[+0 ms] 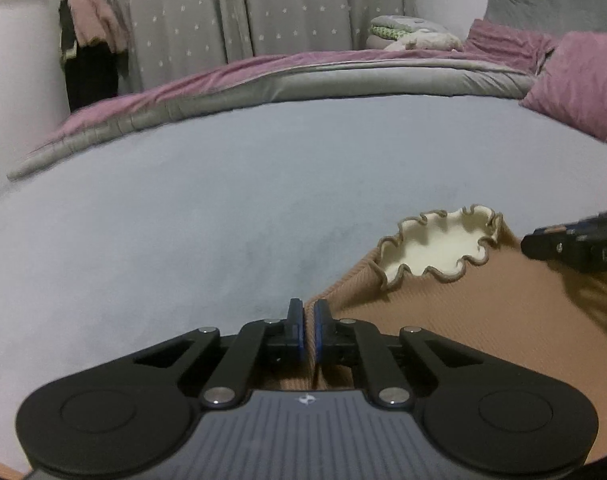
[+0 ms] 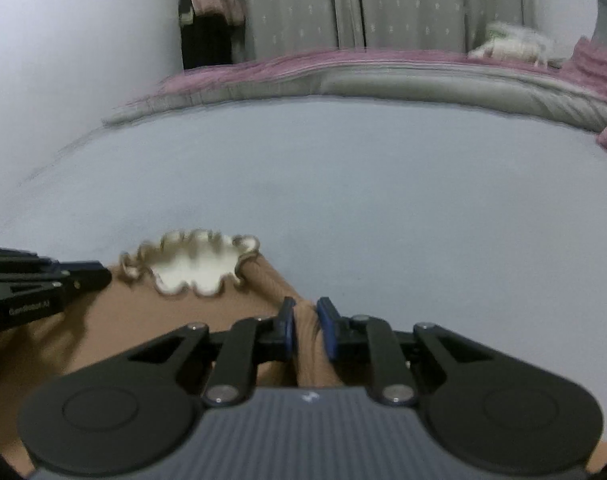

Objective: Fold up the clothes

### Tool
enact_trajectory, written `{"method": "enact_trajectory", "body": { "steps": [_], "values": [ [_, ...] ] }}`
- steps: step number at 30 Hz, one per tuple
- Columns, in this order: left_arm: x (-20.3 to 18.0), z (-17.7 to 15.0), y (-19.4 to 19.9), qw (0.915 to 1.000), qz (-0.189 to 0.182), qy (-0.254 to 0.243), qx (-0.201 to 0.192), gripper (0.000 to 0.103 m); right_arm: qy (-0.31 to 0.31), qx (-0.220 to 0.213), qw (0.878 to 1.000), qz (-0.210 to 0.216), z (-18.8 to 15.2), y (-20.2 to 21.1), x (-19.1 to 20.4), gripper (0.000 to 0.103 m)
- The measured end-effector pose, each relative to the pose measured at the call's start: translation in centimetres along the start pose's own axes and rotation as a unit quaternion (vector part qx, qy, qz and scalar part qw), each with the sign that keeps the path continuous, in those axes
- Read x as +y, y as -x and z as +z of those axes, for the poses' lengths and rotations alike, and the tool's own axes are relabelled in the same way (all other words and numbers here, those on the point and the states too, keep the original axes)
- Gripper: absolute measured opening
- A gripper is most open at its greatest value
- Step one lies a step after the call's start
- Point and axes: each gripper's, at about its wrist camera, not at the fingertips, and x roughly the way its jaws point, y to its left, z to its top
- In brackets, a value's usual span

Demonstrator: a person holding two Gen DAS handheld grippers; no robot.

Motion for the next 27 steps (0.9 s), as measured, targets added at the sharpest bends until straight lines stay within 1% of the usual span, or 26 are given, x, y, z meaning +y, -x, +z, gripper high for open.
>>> {"method": "enact_trajectory", "body": {
  "steps": [2,3,5,6,7,9,14,19,23,27],
  "values": [
    [-0.2,0.3,0.3,1.0000,0.007,0.003,0.000,0.015,-0.007,0.000,1.000,0.003,0.0,-0.1,-0.2,0.016],
    [-0.2,0.4,0.6,0.9999,0.009,0.008,0.000,0.016,-0.010,-0.001,1.000,0.004,0.0,0.0,-0.3,0.018],
    [-0.6,0.9,0.9,0.9998,0.016,0.008,0.004,0.017,-0.012,-0.003,1.000,-0.002,0.0,0.5,-0.4,0.026],
    [-1.0,1.2,0.9,0.9997,0.021,0.007,0.007,0.017,-0.012,-0.008,1.000,-0.006,0.0,0.9,-0.5,0.034],
    [-1.4,1.4,1.1,0.9997,0.024,0.006,0.008,0.018,-0.012,-0.013,1.000,-0.009,0.0,1.4,-0.6,0.036],
    [-2.5,1.9,1.5,0.9996,0.025,0.008,0.006,0.020,-0.009,-0.022,1.000,-0.006,-0.3,2.6,-1.0,0.037],
    [-6.1,2.9,2.3,0.9997,-0.022,0.008,0.004,0.030,-0.018,-0.039,0.999,-0.004,-1.2,6.2,-3.6,0.038],
    [-10.3,3.0,2.2,0.9979,-0.065,0.000,0.010,0.030,-0.009,-0.040,0.999,-0.022,-3.2,10.3,-6.5,0.039],
    [-13.6,3.0,2.6,0.9955,-0.094,-0.013,-0.001,0.030,-0.019,-0.037,0.999,-0.029,-4.6,13.0,-9.3,0.040],
    [-16.3,3.1,3.4,0.9937,-0.104,-0.038,-0.018,0.030,-0.019,-0.032,0.999,-0.014,-6.0,14.9,-11.2,0.044]
  ]
}}
